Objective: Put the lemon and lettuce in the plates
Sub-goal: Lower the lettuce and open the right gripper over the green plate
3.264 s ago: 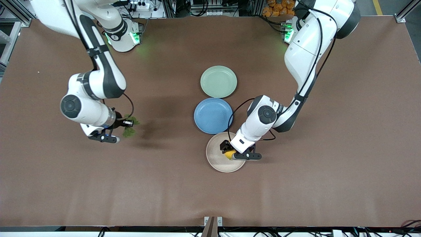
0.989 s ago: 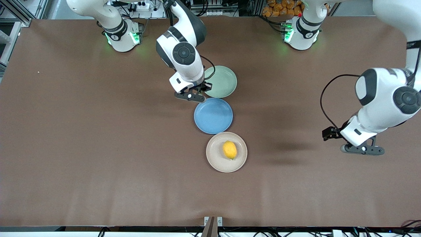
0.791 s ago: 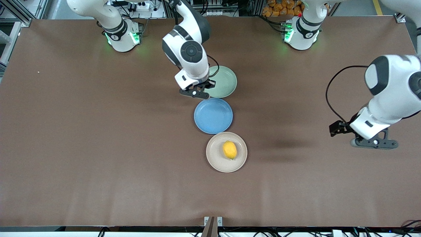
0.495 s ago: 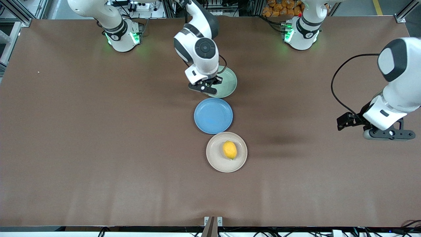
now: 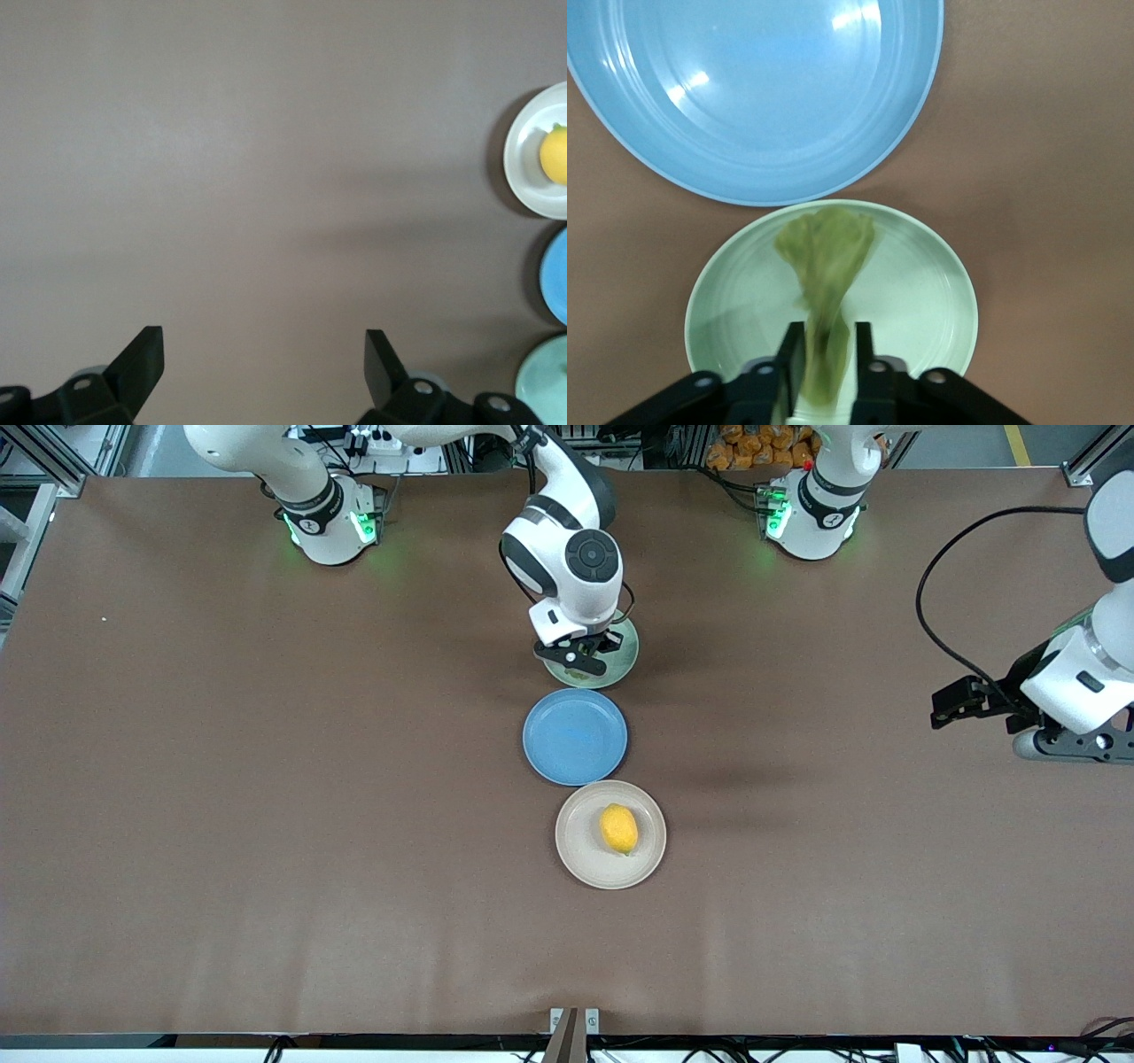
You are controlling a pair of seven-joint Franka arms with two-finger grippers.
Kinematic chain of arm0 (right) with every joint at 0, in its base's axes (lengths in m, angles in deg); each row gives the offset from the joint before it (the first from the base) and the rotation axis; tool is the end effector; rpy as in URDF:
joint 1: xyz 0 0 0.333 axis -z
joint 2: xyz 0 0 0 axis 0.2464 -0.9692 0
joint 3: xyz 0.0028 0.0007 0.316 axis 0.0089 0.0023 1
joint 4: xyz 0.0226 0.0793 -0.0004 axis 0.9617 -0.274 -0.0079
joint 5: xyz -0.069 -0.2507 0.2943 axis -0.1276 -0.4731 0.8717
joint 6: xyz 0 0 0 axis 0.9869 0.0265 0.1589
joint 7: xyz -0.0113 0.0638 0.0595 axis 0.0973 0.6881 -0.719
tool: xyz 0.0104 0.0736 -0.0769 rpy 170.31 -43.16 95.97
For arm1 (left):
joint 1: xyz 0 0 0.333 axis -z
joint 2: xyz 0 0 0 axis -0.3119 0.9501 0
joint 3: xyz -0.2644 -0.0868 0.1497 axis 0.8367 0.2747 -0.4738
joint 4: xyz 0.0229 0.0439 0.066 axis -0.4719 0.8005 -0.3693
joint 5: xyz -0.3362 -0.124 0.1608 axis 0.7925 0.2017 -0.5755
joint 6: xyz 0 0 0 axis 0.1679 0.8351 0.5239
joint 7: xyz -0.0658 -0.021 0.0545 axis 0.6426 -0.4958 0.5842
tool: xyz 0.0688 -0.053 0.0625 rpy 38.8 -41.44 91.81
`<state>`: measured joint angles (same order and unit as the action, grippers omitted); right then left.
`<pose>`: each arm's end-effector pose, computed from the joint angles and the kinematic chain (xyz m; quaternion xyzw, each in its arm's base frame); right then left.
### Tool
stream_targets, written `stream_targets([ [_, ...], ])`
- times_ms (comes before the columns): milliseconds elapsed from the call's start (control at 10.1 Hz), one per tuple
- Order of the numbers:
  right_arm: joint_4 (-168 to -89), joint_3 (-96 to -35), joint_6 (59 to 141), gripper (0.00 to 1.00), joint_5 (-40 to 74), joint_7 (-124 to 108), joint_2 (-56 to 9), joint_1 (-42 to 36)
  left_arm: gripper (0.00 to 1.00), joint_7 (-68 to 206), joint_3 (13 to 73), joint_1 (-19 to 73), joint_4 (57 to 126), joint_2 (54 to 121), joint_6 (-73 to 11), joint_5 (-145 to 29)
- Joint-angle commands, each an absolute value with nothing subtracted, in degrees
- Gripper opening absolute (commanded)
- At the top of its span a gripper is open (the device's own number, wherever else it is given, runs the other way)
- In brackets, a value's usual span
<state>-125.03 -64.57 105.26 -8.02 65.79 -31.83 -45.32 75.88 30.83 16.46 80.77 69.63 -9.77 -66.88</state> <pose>0.3714 0.5543 0.2700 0.9809 -0.1734 -0.0844 0.0244 0.6010 -0.0411 0.5670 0.9992 -0.0401 -0.0060 0.0054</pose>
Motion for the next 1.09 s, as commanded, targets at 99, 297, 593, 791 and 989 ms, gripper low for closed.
stream_targets([
  [99,-123.56,-64.76,103.84,1.00,-9.03,67.19,-32.00,-44.98,1.00,75.39,31.30,16.77,78.96,67.35,-6.82,-66.33],
  [297,-123.56,-65.11,103.75,1.00,-9.38,66.05,-31.12,-43.23,1.00,75.39,32.00,16.77,79.14,66.64,-6.82,-66.42],
  [593,-124.17,-65.02,103.66,1.00,-10.35,60.34,-28.93,-35.69,1.00,75.13,32.00,16.77,79.31,65.94,-7.08,-66.51],
  [791,-124.17,-63.10,104.01,1.00,-13.93,59.10,-28.48,-28.84,1.00,75.30,32.00,16.77,79.14,65.94,-7.17,-66.34],
  [989,-124.17,-58.89,104.10,1.00,-18.24,57.10,-28.57,-19.27,1.00,75.30,32.00,16.77,79.05,65.85,-7.26,-66.33],
])
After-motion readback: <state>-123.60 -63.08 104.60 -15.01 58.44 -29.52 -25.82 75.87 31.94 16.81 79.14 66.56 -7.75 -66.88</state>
